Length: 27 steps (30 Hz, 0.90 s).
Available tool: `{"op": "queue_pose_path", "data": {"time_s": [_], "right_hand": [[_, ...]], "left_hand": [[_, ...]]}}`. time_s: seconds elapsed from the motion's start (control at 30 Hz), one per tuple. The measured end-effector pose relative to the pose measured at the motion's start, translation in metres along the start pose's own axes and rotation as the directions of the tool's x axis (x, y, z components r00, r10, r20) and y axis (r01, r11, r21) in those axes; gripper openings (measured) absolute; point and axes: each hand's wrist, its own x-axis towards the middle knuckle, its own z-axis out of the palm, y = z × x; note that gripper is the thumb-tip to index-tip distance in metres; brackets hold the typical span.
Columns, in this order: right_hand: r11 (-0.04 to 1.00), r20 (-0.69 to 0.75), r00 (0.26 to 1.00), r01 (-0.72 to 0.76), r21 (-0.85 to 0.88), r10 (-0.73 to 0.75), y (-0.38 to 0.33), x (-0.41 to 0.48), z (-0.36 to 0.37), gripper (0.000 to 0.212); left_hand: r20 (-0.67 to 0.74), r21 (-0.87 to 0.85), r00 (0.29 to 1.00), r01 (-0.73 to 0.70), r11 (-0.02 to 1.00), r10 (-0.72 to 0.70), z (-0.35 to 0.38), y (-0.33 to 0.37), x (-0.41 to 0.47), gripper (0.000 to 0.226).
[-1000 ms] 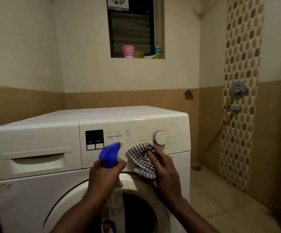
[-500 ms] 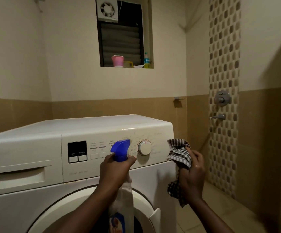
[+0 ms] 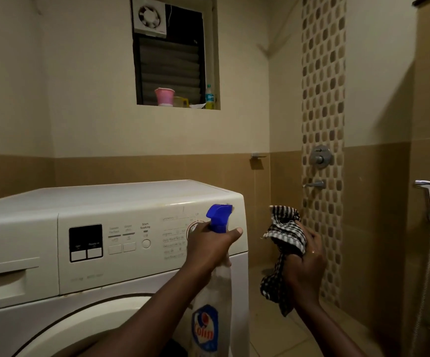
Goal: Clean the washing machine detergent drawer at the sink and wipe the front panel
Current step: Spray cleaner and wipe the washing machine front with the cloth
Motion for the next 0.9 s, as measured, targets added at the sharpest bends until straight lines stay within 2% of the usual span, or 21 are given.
{"op": "queue_pose_path", "data": {"time_s": [0.17, 0.3, 0.4, 0.47, 0.53, 0.63, 0.73, 0.8, 0.87, 0.9], "right_hand": [[0.999, 0.004, 1.000, 0.006, 0.035, -0.006, -0.010, 0.011, 0.007, 0.068], [0.998, 0.025, 0.999, -0.041, 0.040, 0.040, -0.012, 0.019, 0.025, 0.065], [1.000, 0.156, 0.988, 0.019, -0.011, -0.017, -0.009, 0.016, 0.049, 0.061], [0.996, 0.274, 0.959, 0.083, -0.036, -0.070, -0.005, 0.003, 0.068, 0.069], [0.991, 0.328, 0.942, 0.111, -0.080, -0.079, 0.001, -0.027, 0.087, 0.079], [0.991, 0.295, 0.955, 0.067, -0.115, -0.031, 0.008, -0.090, 0.103, 0.085], [0.967, 0.376, 0.917, 0.204, -0.149, -0.136, 0.017, -0.129, 0.104, 0.081], [0.948, 0.375, 0.916, 0.236, -0.212, -0.144, 0.022, -0.117, 0.104, 0.078], [0.949, 0.295, 0.951, 0.177, -0.261, -0.096, 0.021, -0.088, 0.103, 0.078], [0.961, 0.252, 0.967, 0.101, -0.257, -0.034, 0.020, -0.072, 0.102, 0.078]], "left_hand": [[0.078, -0.013, 0.992, 0.098, 0.995, -0.096, 0.000, -0.014, -0.007, 0.035], [0.052, 0.009, 0.983, 0.179, 0.984, -0.179, -0.014, -0.036, -0.023, 0.036], [-0.006, 0.019, 0.976, 0.220, 0.975, -0.219, -0.030, -0.050, -0.037, 0.041], [-0.024, -0.001, 0.974, 0.226, 0.974, -0.226, -0.041, -0.056, -0.044, 0.039], [-0.053, -0.018, 0.975, 0.216, 0.976, -0.217, -0.052, -0.059, -0.047, 0.038], [-0.111, -0.022, 0.973, 0.202, 0.979, -0.204, -0.065, -0.056, -0.049, 0.030], [-0.174, -0.012, 0.970, 0.173, 0.985, -0.173, -0.076, -0.053, -0.052, 0.025], [-0.180, -0.022, 0.970, 0.161, 0.987, -0.162, -0.084, -0.053, -0.054, 0.024], [-0.179, -0.029, 0.970, 0.163, 0.986, -0.166, -0.091, -0.055, -0.057, 0.022], [-0.183, -0.027, 0.968, 0.169, 0.985, -0.171, -0.095, -0.056, -0.058, 0.022]]}}
